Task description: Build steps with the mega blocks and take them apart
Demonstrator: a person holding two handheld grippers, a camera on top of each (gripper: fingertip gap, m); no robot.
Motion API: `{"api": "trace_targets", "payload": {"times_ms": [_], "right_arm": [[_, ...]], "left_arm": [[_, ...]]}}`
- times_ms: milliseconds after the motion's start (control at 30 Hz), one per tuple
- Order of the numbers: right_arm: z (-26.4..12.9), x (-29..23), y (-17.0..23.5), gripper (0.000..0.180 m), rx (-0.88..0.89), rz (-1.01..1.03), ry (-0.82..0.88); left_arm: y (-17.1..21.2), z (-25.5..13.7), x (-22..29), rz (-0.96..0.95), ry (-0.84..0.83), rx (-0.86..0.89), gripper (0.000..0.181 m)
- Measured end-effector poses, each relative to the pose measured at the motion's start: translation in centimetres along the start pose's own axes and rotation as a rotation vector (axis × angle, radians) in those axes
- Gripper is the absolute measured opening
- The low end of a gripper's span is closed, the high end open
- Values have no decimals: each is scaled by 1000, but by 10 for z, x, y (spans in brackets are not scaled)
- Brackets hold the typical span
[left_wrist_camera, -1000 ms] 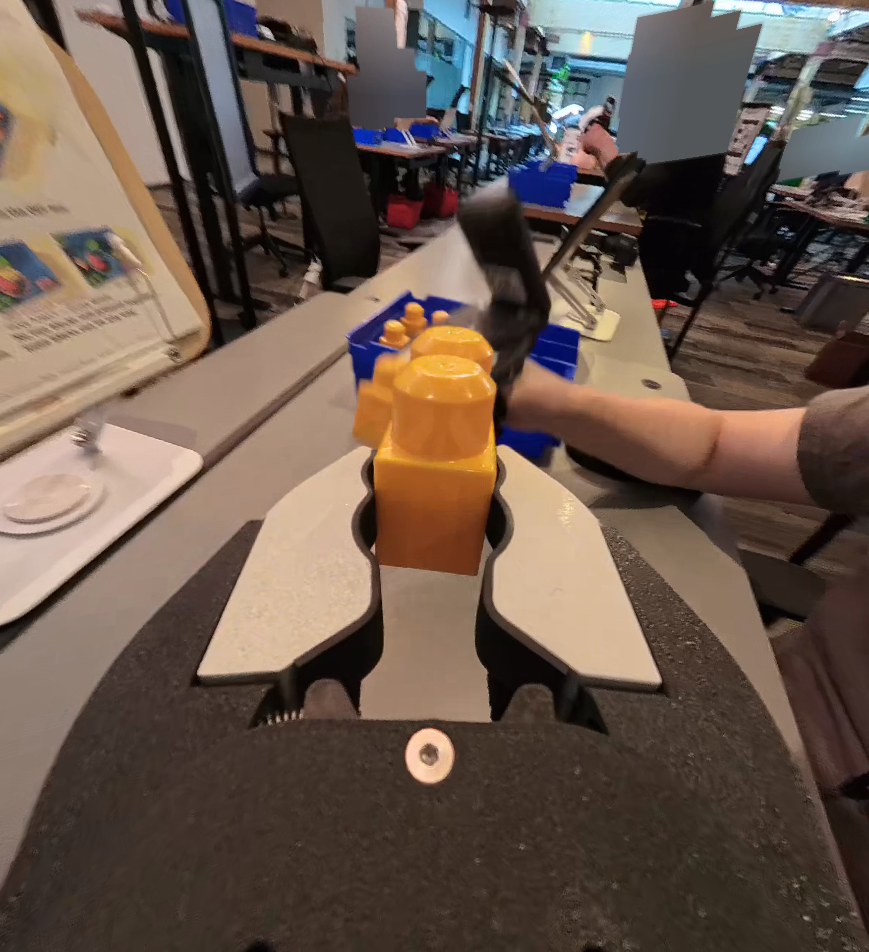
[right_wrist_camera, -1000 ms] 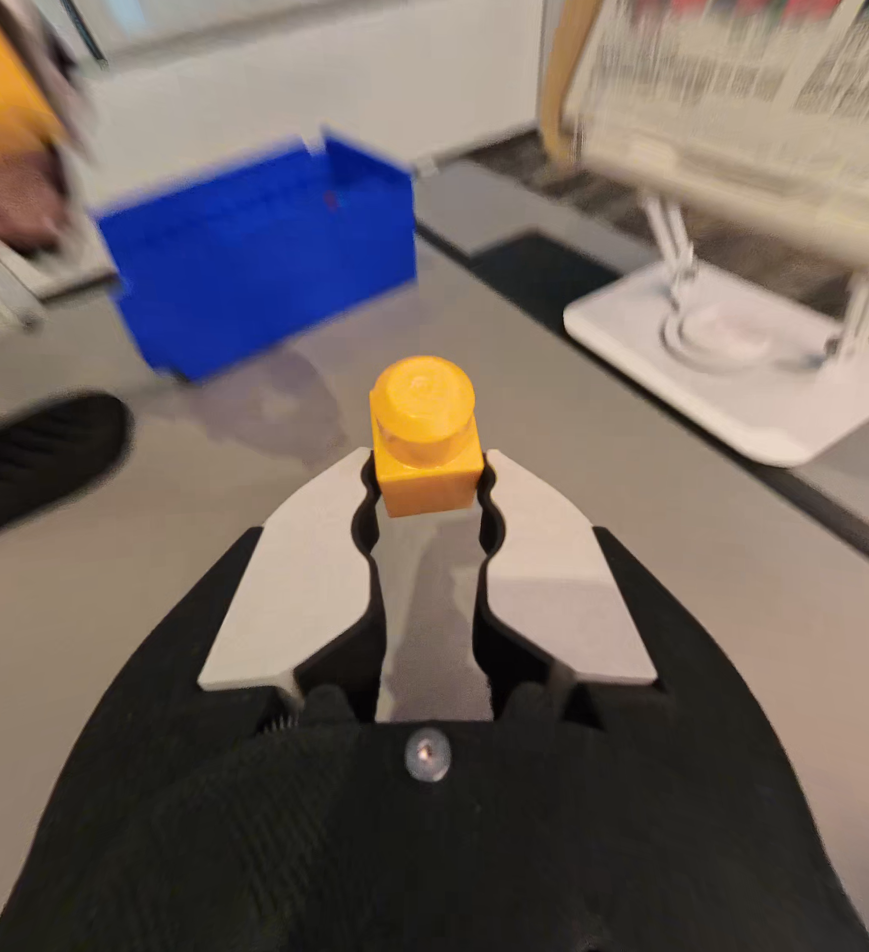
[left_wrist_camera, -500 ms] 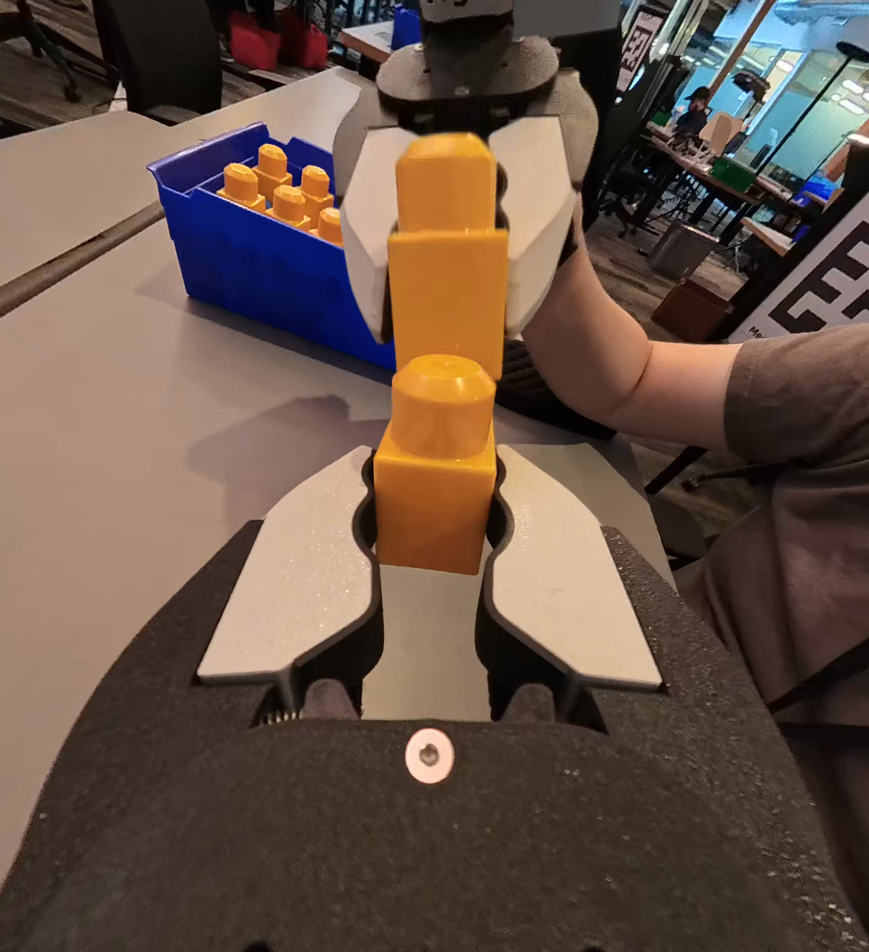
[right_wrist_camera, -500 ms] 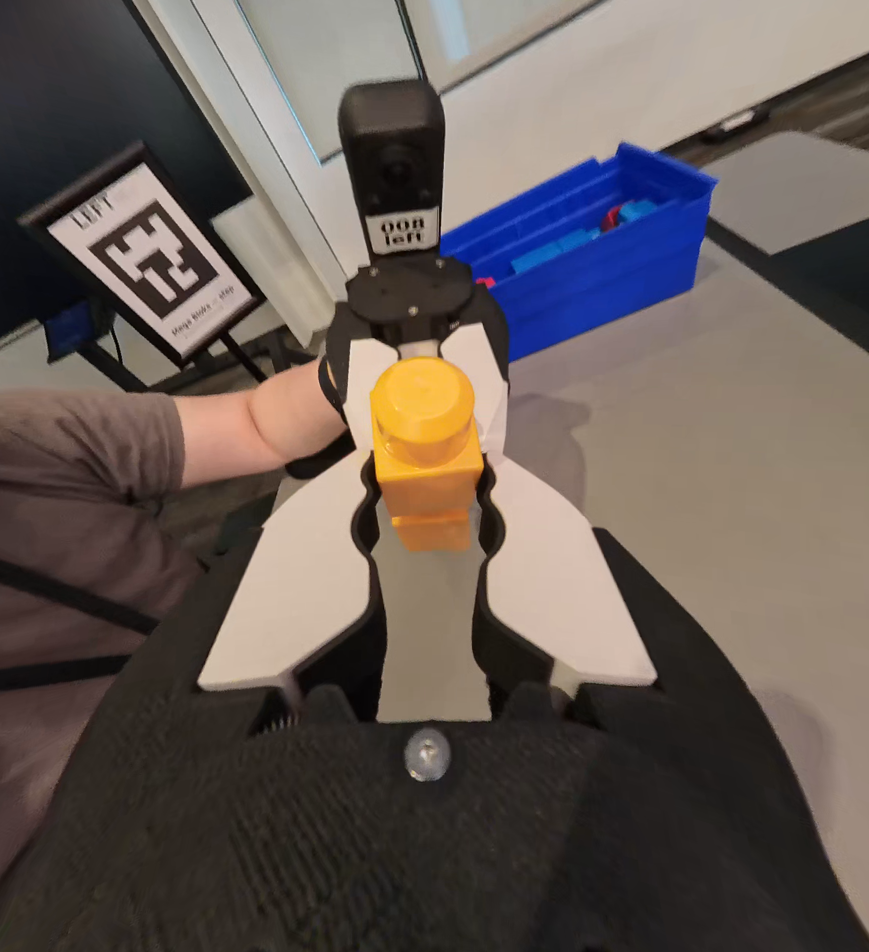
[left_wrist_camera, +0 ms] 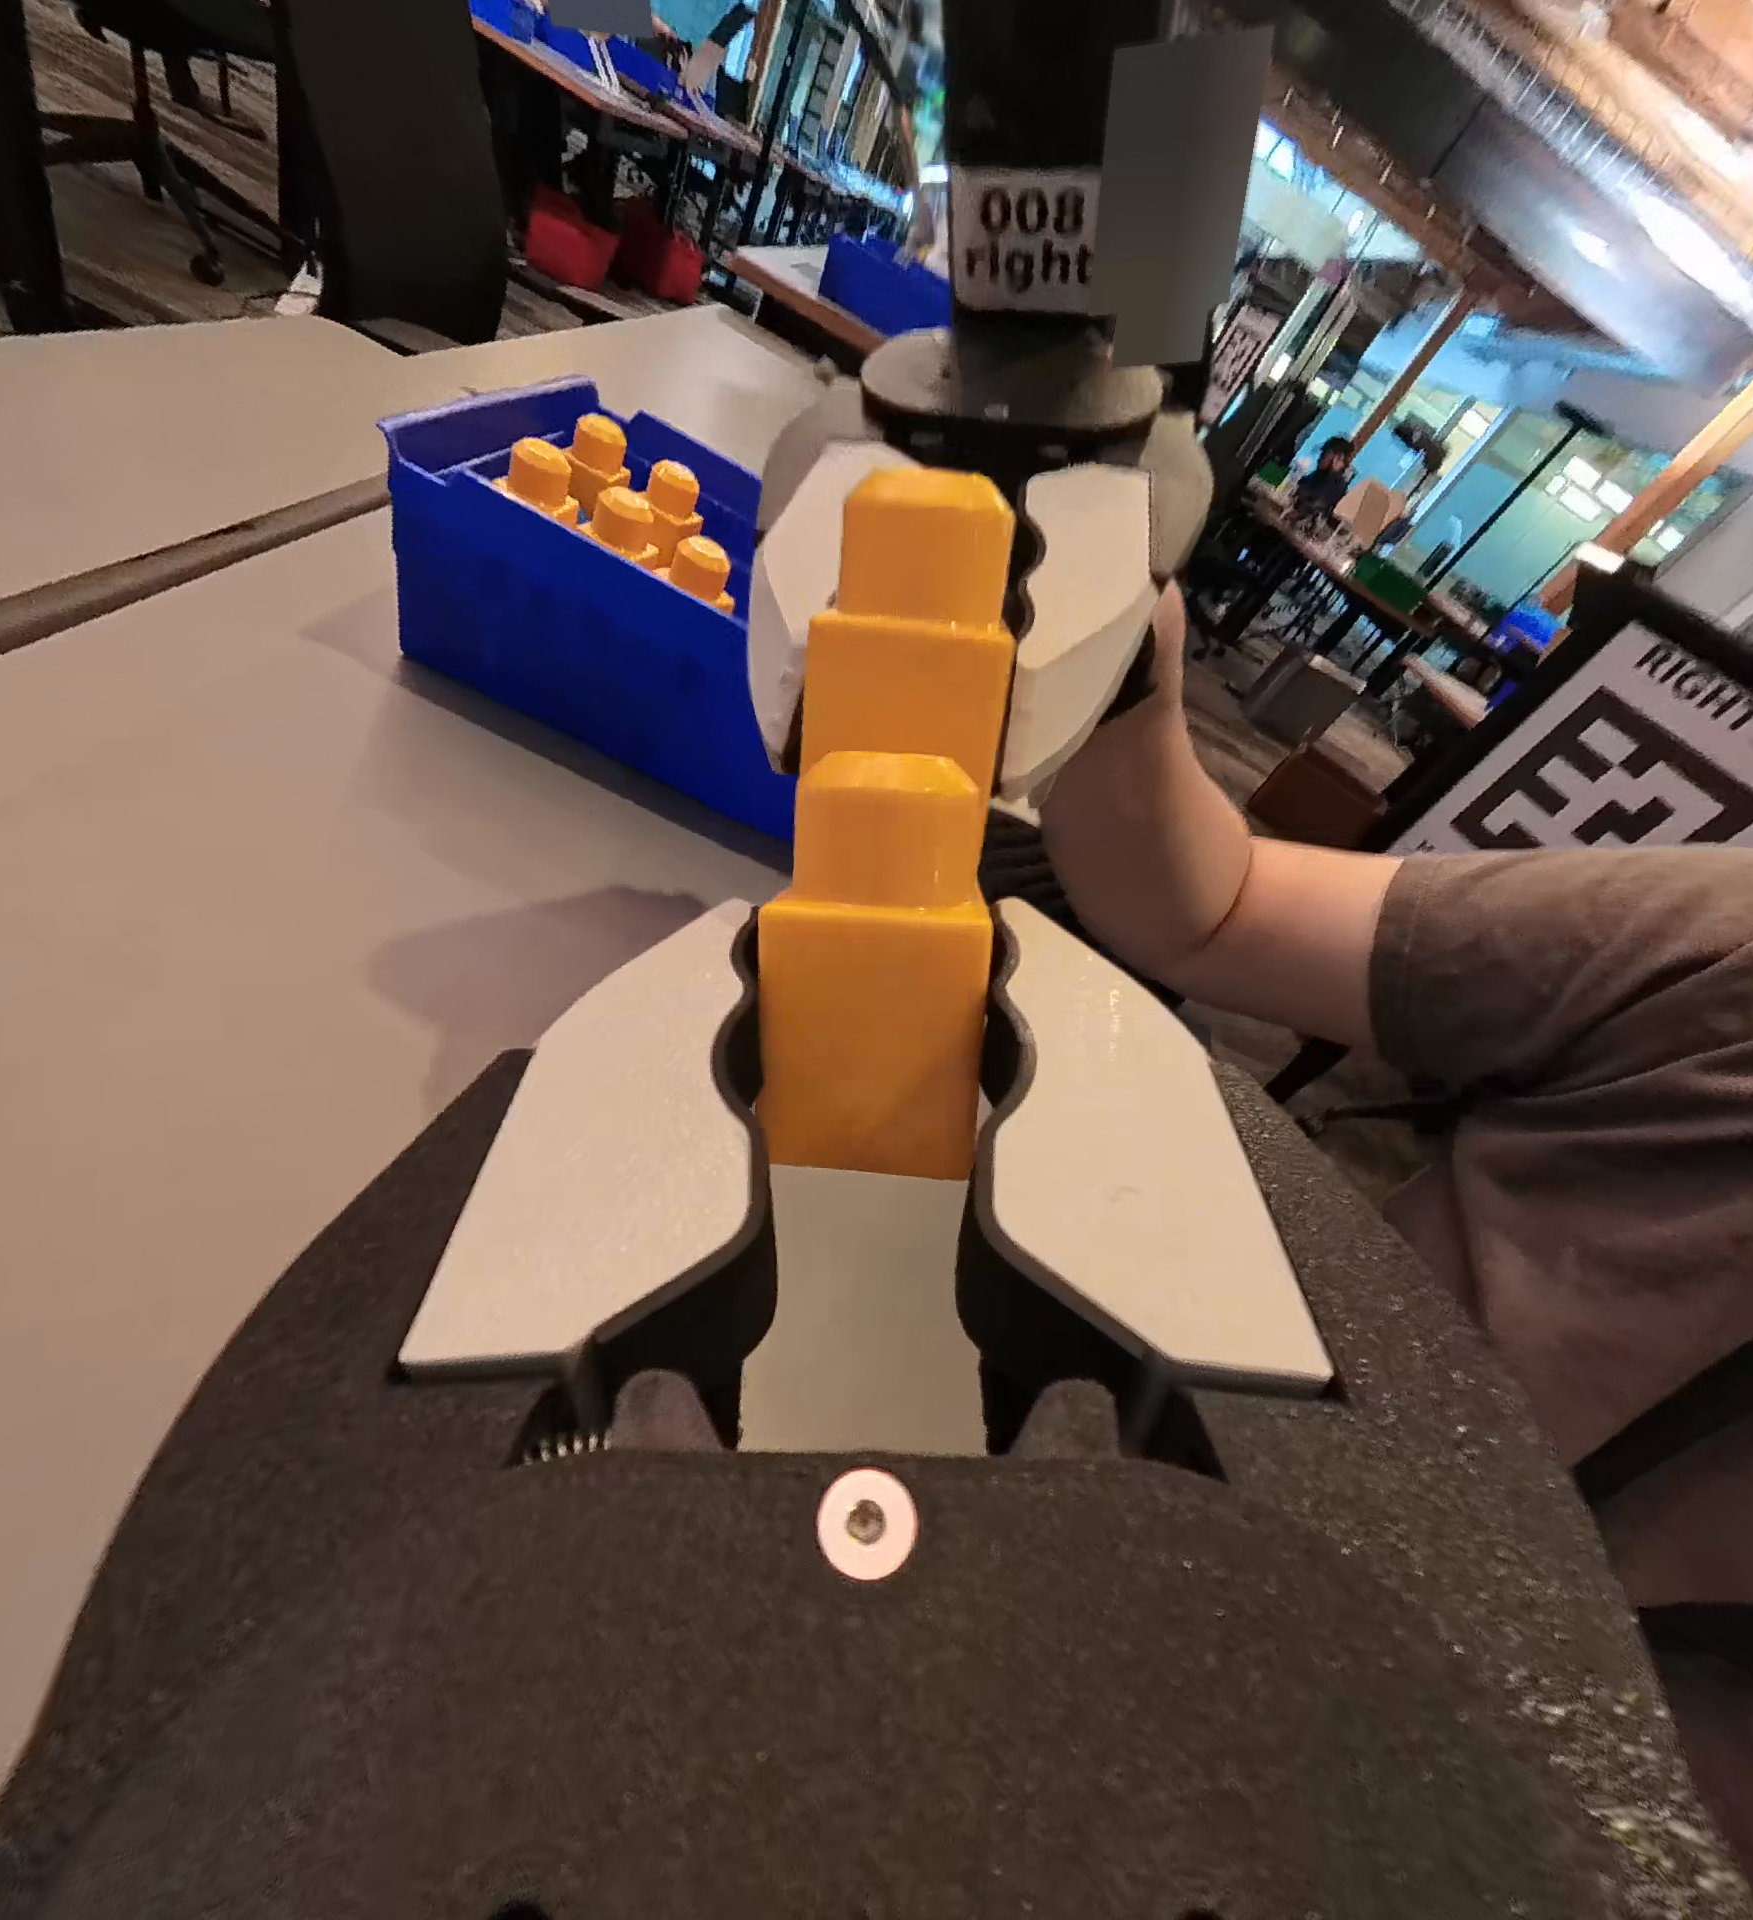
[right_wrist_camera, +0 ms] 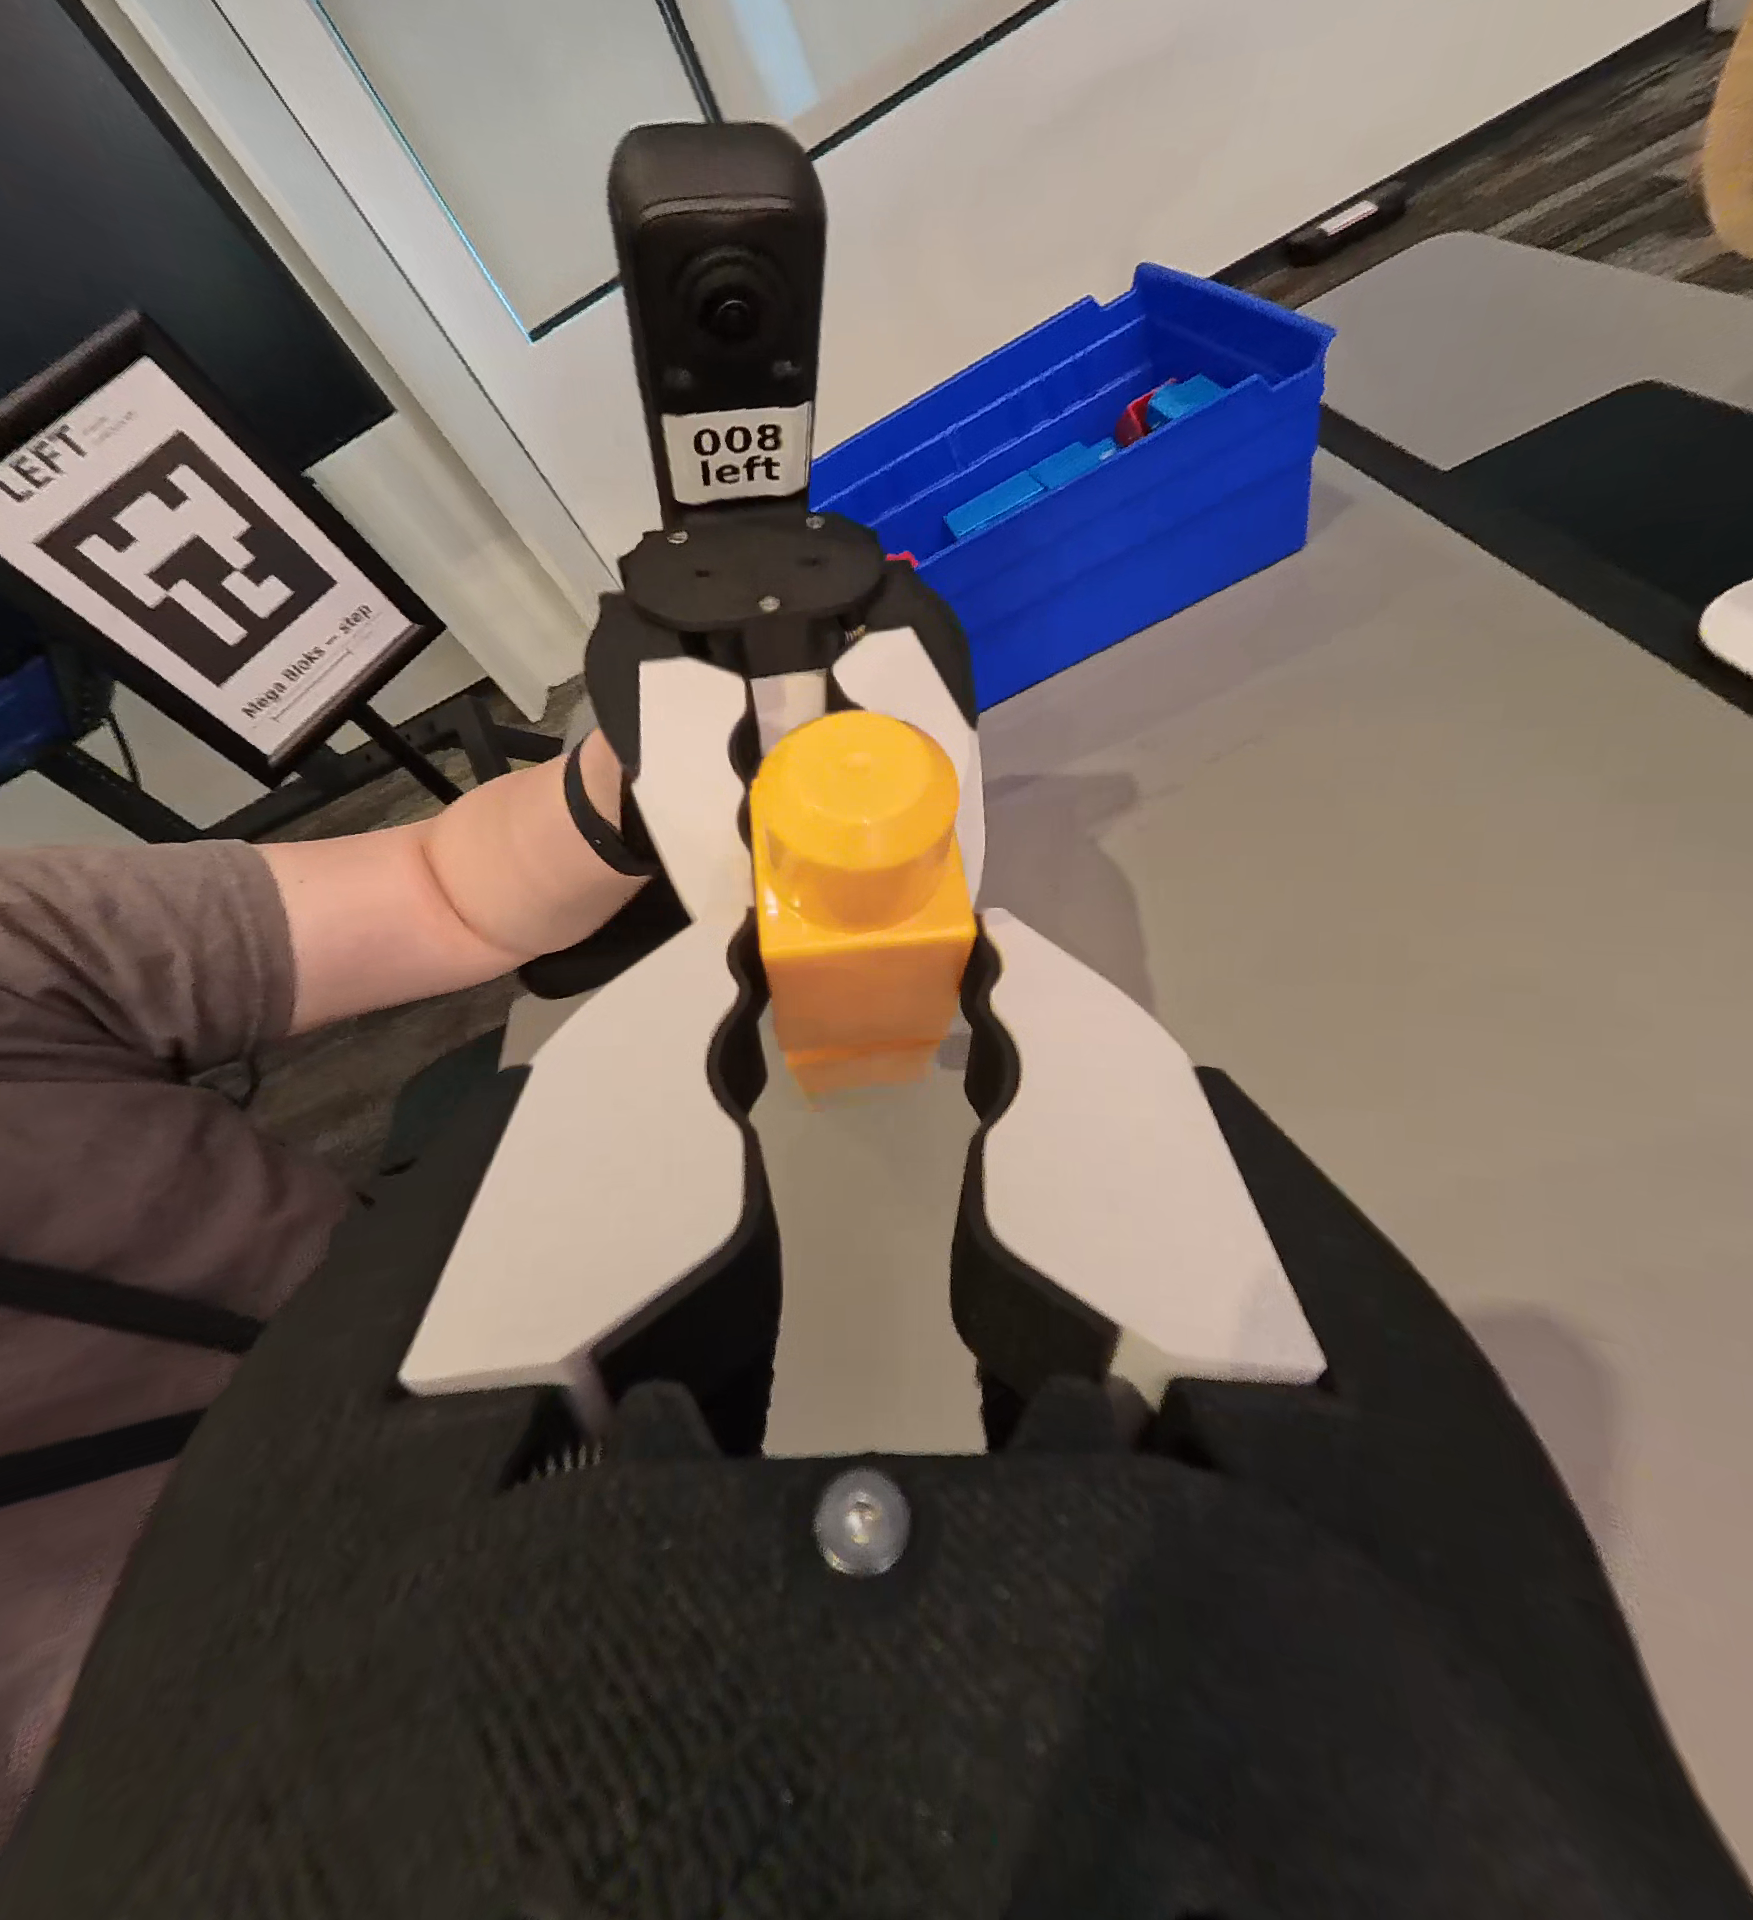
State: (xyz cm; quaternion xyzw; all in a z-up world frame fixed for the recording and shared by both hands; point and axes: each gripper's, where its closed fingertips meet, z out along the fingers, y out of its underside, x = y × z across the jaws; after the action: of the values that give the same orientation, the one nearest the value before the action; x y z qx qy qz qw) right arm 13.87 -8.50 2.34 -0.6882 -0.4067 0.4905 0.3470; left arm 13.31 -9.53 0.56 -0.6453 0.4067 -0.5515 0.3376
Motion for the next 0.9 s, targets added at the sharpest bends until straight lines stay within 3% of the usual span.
{"api": "trace_targets", "payload": {"times_ms": [367,533,567,600,633,733,767,900], "right_arm": [[10,1,-5,37,65,-1,19],[18,0,4,37,21,-1,-2],[20,1,6,37,10,-3,0],[21,2,8,37,-1,-3,1],[22,3,11,37,-16,-4,3],[23,12,16,37,-34,-2,30],[22,15,17,37,-34,-4,39],[14,37,21,37,-59,-13,119]], "left_arm": [[-2,-9,-4,-26,31,24,40],[21,7,5,-10,68,-116,45],[26,10,5,-8,59,-144,32],[29,11,8,4,75,-163,1],[30,13,7,13,66,-163,0],[30,8,-10,64,-28,-158,2],[28,5,-12,66,-37,-155,16],[23,-16,-23,124,-110,-190,23]]}}
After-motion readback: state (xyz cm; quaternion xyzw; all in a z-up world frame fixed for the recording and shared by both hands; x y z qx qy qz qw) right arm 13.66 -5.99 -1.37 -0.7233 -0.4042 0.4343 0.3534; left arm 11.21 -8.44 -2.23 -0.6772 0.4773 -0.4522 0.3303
